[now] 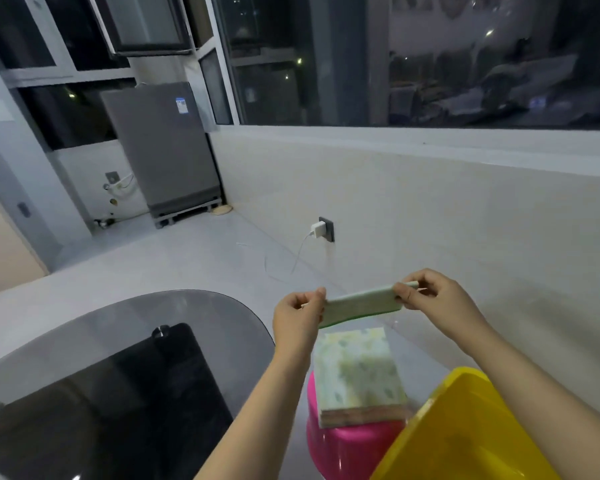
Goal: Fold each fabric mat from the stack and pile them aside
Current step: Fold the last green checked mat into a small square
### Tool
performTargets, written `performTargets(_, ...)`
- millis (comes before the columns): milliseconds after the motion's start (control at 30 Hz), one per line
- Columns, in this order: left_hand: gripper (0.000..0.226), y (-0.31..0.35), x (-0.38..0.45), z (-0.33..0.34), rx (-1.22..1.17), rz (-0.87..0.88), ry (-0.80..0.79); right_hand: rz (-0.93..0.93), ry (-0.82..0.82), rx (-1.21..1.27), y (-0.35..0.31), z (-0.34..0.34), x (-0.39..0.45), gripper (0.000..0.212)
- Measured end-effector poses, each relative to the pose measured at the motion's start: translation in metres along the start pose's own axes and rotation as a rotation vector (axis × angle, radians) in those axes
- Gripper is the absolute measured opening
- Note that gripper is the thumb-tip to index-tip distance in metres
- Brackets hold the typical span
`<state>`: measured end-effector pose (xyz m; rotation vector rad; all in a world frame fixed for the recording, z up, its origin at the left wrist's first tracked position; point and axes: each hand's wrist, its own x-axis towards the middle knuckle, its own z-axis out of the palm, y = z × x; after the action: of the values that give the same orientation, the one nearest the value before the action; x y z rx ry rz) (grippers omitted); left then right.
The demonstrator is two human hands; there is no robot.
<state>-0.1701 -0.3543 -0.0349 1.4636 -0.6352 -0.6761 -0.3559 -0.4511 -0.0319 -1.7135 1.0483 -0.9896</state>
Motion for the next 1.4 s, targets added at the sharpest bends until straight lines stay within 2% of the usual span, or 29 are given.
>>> performTargets(133, 0.009, -0.046, 0.018, 0.022, 0.063, 0.01, 0.093, 0.087, 0.041, 0.005, 0.045, 0.015, 0.015, 0.02)
performTargets(233, 0.026, -0.086, 0.027, 0.03, 0.142, 0.0, 0.141, 0.114, 0.052, -0.015, 0.082, 0.032, 0.021, 0.012)
performTargets(300, 0.036, -0.111, 0.026, 0.032, 0.202, -0.007, 0.161, 0.152, 0.023, -0.041, 0.106, 0.042, 0.02, 0.014)
performTargets(433, 0.043, -0.158, 0.017, 0.028, 0.257, -0.049, 0.129, 0.262, -0.036, -0.082, 0.152, 0.059, 0.006, 0.035)
performTargets(600, 0.047, -0.198, 0.007, 0.02, 0.417, -0.068, 0.057, 0.314, -0.115, -0.223, 0.187, 0.072, -0.011, 0.047)
performTargets(700, 0.049, -0.209, 0.006, 0.018, 0.476, -0.05, 0.026, 0.316, -0.096, -0.269, 0.196, 0.078, -0.014, 0.052)
performTargets(967, 0.052, -0.215, 0.008, 0.02, 0.561, -0.059, 0.071, 0.331, -0.053, -0.351, 0.205, 0.085, -0.017, 0.055)
performTargets(1033, 0.057, -0.213, 0.01, 0.021, 0.608, -0.092, 0.125, 0.339, -0.039, -0.367, 0.207, 0.086, -0.015, 0.055)
performTargets(1100, 0.065, -0.211, 0.016, 0.021, 0.517, -0.166, 0.151, 0.367, -0.033, -0.324, 0.208, 0.086, -0.009, 0.054)
performTargets(1167, 0.068, -0.214, 0.026, 0.021, 0.418, -0.261, 0.109, 0.406, -0.067, -0.232, 0.206, 0.086, -0.002, 0.056)
performTargets(1267, 0.062, -0.217, 0.042, 0.022, 0.408, -0.358, 0.008, 0.473, -0.156, -0.097, 0.204, 0.087, 0.01, 0.057)
performTargets(1333, 0.052, -0.22, 0.051, 0.022, 0.428, -0.372, -0.009, 0.509, -0.216, -0.097, 0.209, 0.087, 0.015, 0.056)
performTargets(1400, 0.058, -0.226, 0.059, 0.02, 0.447, -0.383, -0.012, 0.542, -0.246, -0.118, 0.215, 0.088, 0.02, 0.057)
